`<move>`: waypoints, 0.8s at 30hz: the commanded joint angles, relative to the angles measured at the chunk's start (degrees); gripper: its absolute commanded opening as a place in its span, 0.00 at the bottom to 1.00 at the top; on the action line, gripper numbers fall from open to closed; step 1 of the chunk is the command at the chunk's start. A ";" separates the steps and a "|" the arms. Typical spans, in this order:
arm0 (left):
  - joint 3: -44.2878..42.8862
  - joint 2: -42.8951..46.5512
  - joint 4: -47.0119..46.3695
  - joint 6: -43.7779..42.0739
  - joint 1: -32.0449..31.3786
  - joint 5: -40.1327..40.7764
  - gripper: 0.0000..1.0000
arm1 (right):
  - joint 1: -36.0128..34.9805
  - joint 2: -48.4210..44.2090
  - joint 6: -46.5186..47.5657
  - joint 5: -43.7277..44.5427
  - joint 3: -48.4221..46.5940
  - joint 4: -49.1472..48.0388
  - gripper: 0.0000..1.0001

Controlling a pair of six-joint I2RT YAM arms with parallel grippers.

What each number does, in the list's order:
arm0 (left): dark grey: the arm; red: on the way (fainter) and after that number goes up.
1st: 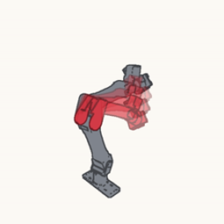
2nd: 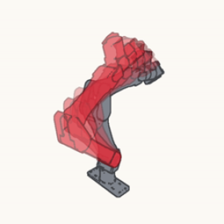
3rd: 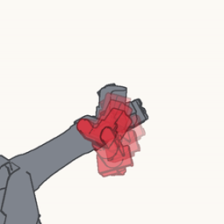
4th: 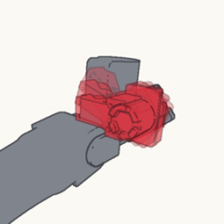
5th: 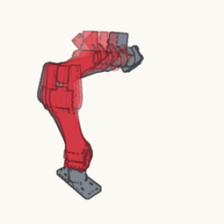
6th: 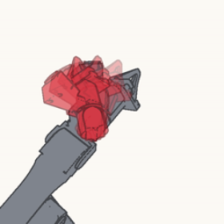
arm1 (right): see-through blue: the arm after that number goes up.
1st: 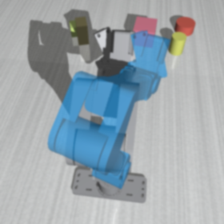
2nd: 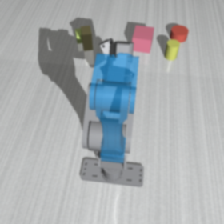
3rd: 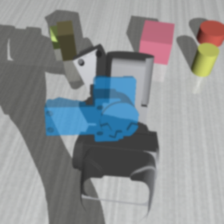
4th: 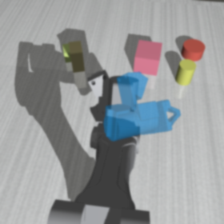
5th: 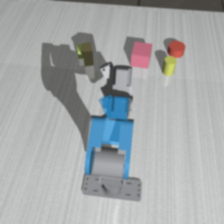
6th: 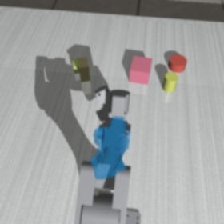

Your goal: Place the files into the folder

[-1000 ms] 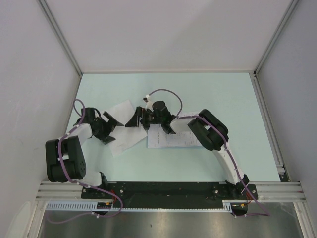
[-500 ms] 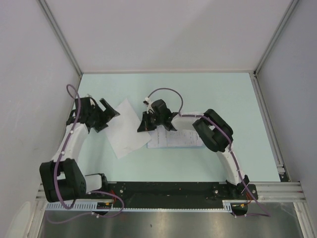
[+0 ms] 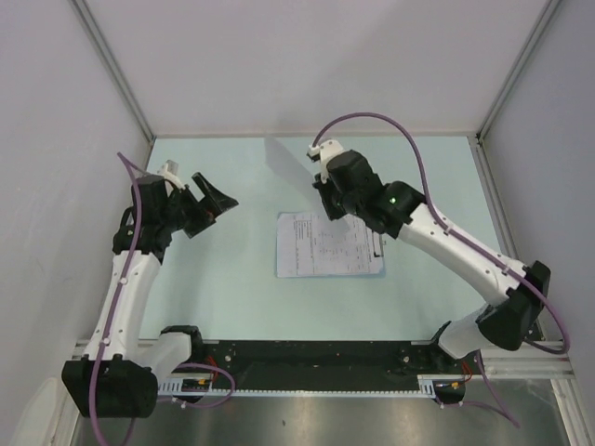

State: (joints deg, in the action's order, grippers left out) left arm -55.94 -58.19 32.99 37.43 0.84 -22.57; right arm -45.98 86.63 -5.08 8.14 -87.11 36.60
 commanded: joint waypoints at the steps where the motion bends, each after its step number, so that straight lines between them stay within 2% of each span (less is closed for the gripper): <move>1: 1.71 2.99 -1.62 2.91 -0.31 -8.80 1.00 | -10.24 1.07 2.63 17.84 -0.87 13.40 0.00; 5: 6.17 5.54 -1.09 4.58 -0.40 -8.55 0.99 | -18.33 9.13 -5.88 28.75 -0.34 15.86 0.00; 7: 8.82 6.51 -2.05 6.33 -0.32 -8.28 1.00 | -21.16 13.63 -11.84 31.74 -0.34 15.87 0.00; 10: 14.80 6.60 -4.24 8.53 -0.40 -8.02 0.99 | -25.38 22.16 -16.08 34.12 -1.92 15.61 0.00; 12: 18.58 4.24 -8.19 8.97 -0.31 -10.12 1.00 | -27.05 26.20 -15.75 34.84 -2.28 13.34 0.00; 14: 21.21 1.60 -12.14 8.98 -0.40 -11.79 0.99 | -27.50 27.53 -15.75 35.36 -1.14 11.40 0.00; 18: 21.67 -4.89 -15.15 9.68 -0.40 -9.96 1.00 | -26.89 26.67 -15.40 33.96 1.41 5.17 0.00; 23: 22.01 -7.72 -18.75 10.47 -0.40 -11.27 1.00 | -26.80 26.22 -13.20 31.50 4.31 0.67 0.00; 24: 22.19 -7.64 -19.19 10.82 -1.97 -11.53 1.00 | -26.80 26.48 -13.55 31.67 4.84 0.32 0.00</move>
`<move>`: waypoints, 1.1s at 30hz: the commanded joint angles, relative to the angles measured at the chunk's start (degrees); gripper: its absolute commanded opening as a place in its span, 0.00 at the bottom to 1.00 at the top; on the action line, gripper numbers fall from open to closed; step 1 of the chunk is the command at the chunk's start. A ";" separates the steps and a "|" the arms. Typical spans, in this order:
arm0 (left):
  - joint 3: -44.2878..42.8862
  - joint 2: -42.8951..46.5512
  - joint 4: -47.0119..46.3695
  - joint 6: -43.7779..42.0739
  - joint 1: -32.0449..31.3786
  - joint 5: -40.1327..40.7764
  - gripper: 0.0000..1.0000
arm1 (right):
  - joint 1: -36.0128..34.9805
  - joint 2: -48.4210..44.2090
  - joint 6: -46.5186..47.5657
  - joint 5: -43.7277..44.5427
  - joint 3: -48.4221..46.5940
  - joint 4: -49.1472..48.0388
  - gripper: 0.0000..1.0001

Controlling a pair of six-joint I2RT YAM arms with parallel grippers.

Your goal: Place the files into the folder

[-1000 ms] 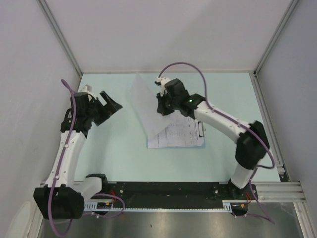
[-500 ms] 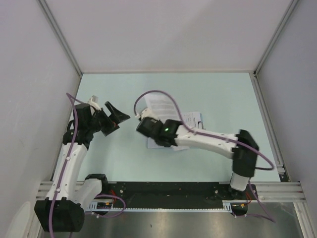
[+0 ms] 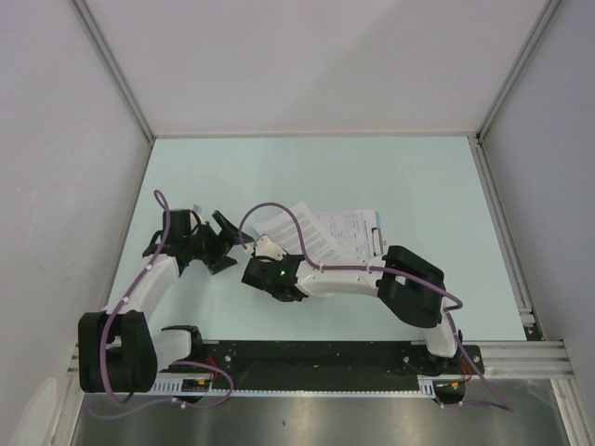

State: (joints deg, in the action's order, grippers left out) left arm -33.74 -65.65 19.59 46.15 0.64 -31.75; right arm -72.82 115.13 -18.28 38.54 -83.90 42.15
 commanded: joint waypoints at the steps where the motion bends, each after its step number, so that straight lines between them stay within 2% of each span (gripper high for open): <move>1: 0.33 -0.10 -6.32 2.19 -2.05 -2.35 1.00 | -0.04 -1.58 -0.35 0.92 1.81 -5.59 0.00; 6: 2.44 -0.97 -8.34 4.11 -4.51 -1.83 1.00 | -0.13 -0.79 -1.14 -0.66 1.98 -7.26 0.00; 9: 5.78 -1.58 -15.97 9.03 -6.17 -3.23 1.00 | -0.22 -0.87 -1.93 -2.24 1.90 -7.44 0.00; 15: 3.68 -5.97 -18.88 11.15 -10.13 0.81 0.98 | -0.22 -1.31 -2.90 -3.65 1.98 -7.61 0.00; 18: 2.01 -9.04 -19.33 10.89 -11.63 2.21 0.92 | -0.22 -1.66 -3.77 -4.26 2.07 -7.61 0.00; 21: 0.69 -12.65 -19.15 9.66 -12.16 3.01 0.74 | 0.04 -2.80 -4.39 -5.23 2.07 -7.61 0.04; 22: 0.34 -13.36 -19.24 9.14 -12.25 3.01 0.58 | 0.13 -2.98 -4.57 -5.32 2.07 -7.78 0.11; 24: -2.46 -16.16 -17.50 4.67 -12.33 4.23 0.49 | 0.31 -3.68 -4.74 -5.76 1.98 -7.87 0.19; 25: -3.95 -17.31 -13.57 2.74 -12.33 4.85 0.39 | 0.48 -4.38 -4.66 -5.94 2.07 -7.87 0.23; 26: -7.19 -18.45 -11.88 -1.46 -12.33 5.20 0.34 | 0.57 -4.82 -4.57 -6.46 2.07 -7.96 0.31; 27: -8.79 -20.29 -10.12 -3.50 -12.33 5.90 0.30 | 0.66 -5.26 -4.05 -7.16 2.16 -8.05 0.39; 28: -10.19 -21.01 -6.80 -5.44 -12.33 6.08 0.19 | 0.66 -6.83 -3.34 -8.12 2.16 -8.05 0.59; 30: -15.99 -23.02 -2.13 -12.72 -12.33 7.04 0.08 | 0.75 -9.47 -2.11 -10.50 2.77 -6.83 0.78; 31: -18.10 -23.56 2.59 -15.62 -12.33 7.22 0.01 | 0.92 -11.92 -0.72 -12.07 4.95 -7.60 0.93; 33: -22.94 -23.91 7.02 -23.28 -12.33 7.93 0.00 | 2.84 -20.00 2.45 -21.64 8.21 -9.53 1.00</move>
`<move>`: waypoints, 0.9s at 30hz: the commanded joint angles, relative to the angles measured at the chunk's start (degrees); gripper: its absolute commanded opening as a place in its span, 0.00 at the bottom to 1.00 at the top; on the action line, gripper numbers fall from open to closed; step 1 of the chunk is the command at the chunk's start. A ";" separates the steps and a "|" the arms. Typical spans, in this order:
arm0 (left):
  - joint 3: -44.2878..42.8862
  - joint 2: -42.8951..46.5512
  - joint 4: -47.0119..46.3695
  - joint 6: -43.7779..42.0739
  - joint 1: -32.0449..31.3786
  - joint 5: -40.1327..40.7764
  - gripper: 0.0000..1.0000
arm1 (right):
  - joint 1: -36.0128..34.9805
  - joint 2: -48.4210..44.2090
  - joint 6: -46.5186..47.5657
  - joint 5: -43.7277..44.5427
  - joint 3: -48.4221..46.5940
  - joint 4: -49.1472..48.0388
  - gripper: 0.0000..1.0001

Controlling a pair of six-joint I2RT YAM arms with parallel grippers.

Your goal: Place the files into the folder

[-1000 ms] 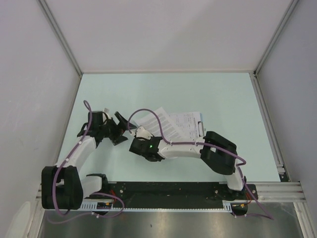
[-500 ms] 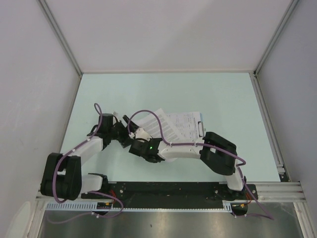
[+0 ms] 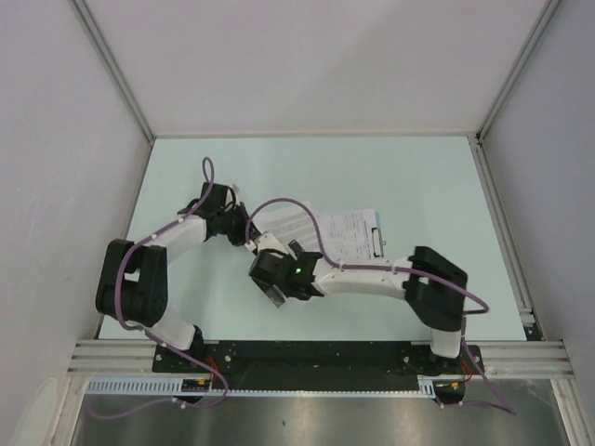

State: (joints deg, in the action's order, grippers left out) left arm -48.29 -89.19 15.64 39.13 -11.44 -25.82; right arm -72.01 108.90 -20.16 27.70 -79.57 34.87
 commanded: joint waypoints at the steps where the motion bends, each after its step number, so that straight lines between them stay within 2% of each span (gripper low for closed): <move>1: -9.18 -0.20 13.78 -18.11 -0.25 1.74 0.00 | 3.26 -16.07 6.17 -14.40 5.90 -3.22 1.00; 2: -9.54 0.67 14.50 -21.35 -0.33 0.78 0.00 | 7.02 -19.83 7.15 -20.44 6.70 -3.93 1.00; 3: -9.28 1.20 15.03 -22.60 -0.25 0.17 0.00 | 9.23 -21.35 8.11 -22.58 7.67 -5.07 1.00; 4: -8.06 1.99 15.12 -23.74 -0.33 -0.88 0.00 | 11.78 -22.67 10.82 -25.56 9.15 -9.34 1.00; 5: -7.09 3.83 14.78 -25.06 -0.51 -2.37 0.00 | 18.42 -24.68 11.89 -32.90 12.30 -12.26 1.00; 7: -4.02 5.95 12.58 -25.16 -0.60 -4.14 0.00 | 25.04 -24.88 12.69 -38.49 14.17 -19.36 1.00; 9: -3.21 7.62 12.31 -25.25 -0.95 -6.60 0.00 | 32.32 -23.22 13.83 -45.87 15.84 -24.30 1.00; 11: -3.73 8.41 13.18 -26.21 -1.65 -5.91 0.00 | 36.04 -20.85 14.80 -52.09 15.07 -29.33 1.00; 12: -4.17 8.68 14.32 -26.65 -1.83 -5.73 0.00 | 40.32 -18.14 14.45 -54.57 15.15 -30.90 1.00; 15: -5.14 10.87 14.95 -27.80 -2.71 -6.17 0.00 | 46.32 -14.00 12.34 -64.95 14.71 -37.76 1.00; 20: -4.44 13.60 11.87 -28.15 -4.72 -11.43 0.00 | 47.14 -10.73 19.70 -74.71 12.61 -38.13 1.00; 24: -7.60 11.59 13.53 -29.55 -7.62 -12.58 0.00 | 45.55 -9.50 30.78 -79.29 10.05 -35.22 1.00; 27: -11.11 9.74 16.34 -30.78 -10.26 -10.57 0.00 | 44.94 -8.09 38.25 -82.20 8.47 -32.85 0.97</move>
State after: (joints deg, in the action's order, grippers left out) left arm -54.26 -78.13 30.28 11.73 -18.70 -35.20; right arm -25.91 99.55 5.41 -46.17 -66.98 1.87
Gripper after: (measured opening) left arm 0.005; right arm 0.984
